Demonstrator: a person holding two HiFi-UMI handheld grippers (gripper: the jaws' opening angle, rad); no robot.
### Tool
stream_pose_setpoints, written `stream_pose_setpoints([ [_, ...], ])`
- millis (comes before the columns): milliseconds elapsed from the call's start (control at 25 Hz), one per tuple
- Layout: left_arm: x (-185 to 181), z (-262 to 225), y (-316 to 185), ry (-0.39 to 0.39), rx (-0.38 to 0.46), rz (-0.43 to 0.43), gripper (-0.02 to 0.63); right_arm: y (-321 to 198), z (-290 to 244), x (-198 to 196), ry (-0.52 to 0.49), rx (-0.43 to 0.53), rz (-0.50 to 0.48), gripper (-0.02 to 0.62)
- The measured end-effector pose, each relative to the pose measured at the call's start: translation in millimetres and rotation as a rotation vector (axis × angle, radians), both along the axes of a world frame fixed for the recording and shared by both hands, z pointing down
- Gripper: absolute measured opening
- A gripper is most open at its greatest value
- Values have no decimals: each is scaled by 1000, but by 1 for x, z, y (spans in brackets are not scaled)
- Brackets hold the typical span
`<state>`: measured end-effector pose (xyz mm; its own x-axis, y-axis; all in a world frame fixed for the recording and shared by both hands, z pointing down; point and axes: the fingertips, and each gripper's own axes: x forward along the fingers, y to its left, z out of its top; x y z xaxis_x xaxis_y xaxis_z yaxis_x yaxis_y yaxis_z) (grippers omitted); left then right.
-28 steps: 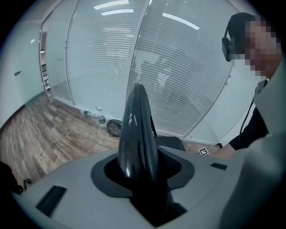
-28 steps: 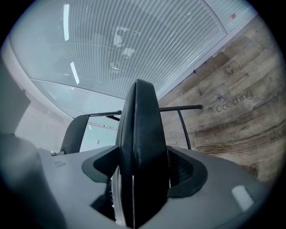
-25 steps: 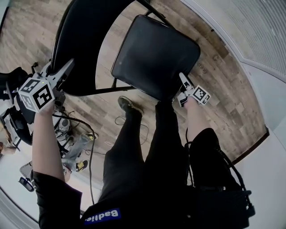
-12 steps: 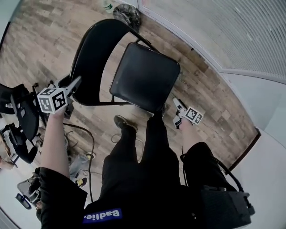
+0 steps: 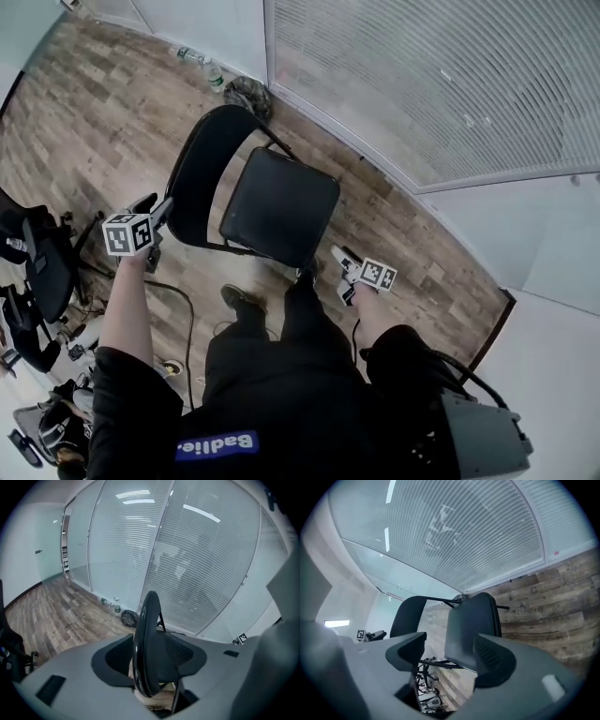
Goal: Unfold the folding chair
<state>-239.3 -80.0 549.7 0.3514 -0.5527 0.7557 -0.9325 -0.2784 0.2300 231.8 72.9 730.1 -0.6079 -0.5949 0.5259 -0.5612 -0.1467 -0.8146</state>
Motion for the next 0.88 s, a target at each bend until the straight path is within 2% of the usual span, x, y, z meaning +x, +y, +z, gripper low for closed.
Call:
stream_pose_setpoints([
  [280, 27, -44, 39, 40, 33, 55, 193, -11, -86, -28, 7, 89, -70, 300],
  [440, 49, -66, 57, 76, 99, 102, 193, -21, -127, -51, 2, 154, -121, 299],
  [640, 83, -102, 77, 195, 192, 107, 193, -30, -183, -97, -45, 253, -229, 294],
  [760, 108, -120, 97, 284, 215, 103, 192, -30, -217, -125, -68, 319, -288, 277],
  [880, 128, -134, 117, 335, 224, 143, 192, -27, -246, -157, -84, 370, -339, 246],
])
